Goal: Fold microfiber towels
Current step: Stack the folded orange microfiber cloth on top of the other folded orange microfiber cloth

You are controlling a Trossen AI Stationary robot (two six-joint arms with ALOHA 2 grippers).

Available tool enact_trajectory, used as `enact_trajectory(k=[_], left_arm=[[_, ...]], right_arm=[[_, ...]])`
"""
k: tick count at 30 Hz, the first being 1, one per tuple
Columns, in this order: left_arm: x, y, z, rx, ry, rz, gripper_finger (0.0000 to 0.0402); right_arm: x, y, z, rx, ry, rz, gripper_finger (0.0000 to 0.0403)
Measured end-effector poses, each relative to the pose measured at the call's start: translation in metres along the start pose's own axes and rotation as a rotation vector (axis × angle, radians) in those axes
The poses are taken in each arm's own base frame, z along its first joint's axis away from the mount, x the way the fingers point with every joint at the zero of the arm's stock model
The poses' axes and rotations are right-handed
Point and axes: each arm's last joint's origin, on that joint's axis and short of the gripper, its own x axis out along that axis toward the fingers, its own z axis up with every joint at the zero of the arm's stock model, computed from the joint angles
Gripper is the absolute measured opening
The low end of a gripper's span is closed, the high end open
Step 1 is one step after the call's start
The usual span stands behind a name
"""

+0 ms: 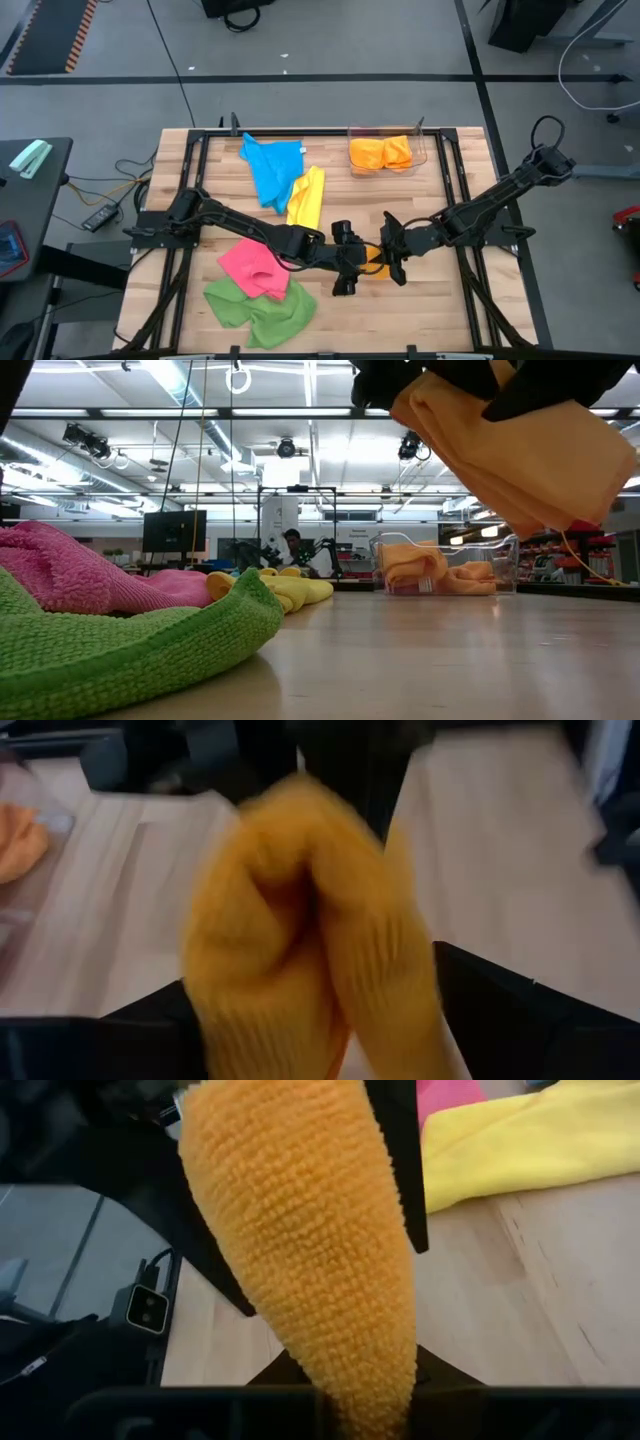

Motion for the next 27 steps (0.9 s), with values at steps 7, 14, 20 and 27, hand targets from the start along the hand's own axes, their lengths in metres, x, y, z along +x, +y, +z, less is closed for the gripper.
enact_trajectory(k=[7,14,20,27], left_arm=[[-0.001,0.002,-0.001,0.052,0.017,0.022,0.0222],[-0.001,0.002,-0.001,0.079,0.013,0.022,0.0049],[-0.001,0.001,0.000,0.090,0.010,0.004,0.0031],[0.001,0.007,-0.002,0.046,0.042,-0.029,0.0018]], right_arm=[[-0.002,0.001,0.000,-0.011,0.014,0.024,0.0037],[-0.002,-0.001,-0.003,-0.030,0.058,0.014,0.0075],[-0.008,0.007,0.007,-0.086,0.117,0.110,0.0152],[-0.009,0.013,0.019,-0.219,0.084,0.047,0.0218]])
